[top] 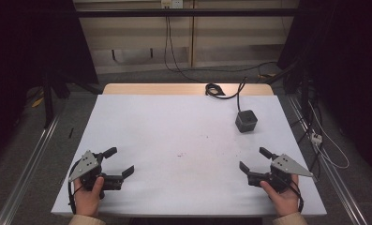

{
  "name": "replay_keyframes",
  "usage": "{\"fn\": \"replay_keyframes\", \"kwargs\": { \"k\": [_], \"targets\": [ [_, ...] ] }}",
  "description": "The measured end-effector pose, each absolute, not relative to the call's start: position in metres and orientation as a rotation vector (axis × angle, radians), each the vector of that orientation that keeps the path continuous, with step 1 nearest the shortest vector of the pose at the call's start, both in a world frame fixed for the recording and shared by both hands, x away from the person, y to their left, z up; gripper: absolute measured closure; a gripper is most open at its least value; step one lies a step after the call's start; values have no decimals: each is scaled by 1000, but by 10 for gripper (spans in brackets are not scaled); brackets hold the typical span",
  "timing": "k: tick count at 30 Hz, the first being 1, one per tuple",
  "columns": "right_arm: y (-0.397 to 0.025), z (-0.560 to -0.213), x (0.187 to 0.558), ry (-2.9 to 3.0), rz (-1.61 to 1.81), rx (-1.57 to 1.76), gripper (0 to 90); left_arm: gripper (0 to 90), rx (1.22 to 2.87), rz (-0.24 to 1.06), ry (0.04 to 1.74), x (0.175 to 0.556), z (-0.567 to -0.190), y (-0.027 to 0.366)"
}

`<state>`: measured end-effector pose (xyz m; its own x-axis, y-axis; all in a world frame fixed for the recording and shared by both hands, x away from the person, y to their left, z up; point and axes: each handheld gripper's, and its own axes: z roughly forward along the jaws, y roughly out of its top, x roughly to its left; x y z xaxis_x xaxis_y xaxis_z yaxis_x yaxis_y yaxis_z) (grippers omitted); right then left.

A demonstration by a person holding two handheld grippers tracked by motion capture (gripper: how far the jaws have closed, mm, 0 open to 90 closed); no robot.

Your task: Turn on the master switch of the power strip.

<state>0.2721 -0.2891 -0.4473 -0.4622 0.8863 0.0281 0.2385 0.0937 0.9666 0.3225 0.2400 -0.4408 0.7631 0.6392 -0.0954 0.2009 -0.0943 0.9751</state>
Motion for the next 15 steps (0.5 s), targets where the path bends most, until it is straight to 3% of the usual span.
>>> {"fn": "replay_keyframes", "kwargs": {
  "k": [15],
  "targets": [
    [-288, -445, 292, 1768, 1380, 1137, 92, 22, 1663, 418, 682, 321, -441, 242]
  ]
}}
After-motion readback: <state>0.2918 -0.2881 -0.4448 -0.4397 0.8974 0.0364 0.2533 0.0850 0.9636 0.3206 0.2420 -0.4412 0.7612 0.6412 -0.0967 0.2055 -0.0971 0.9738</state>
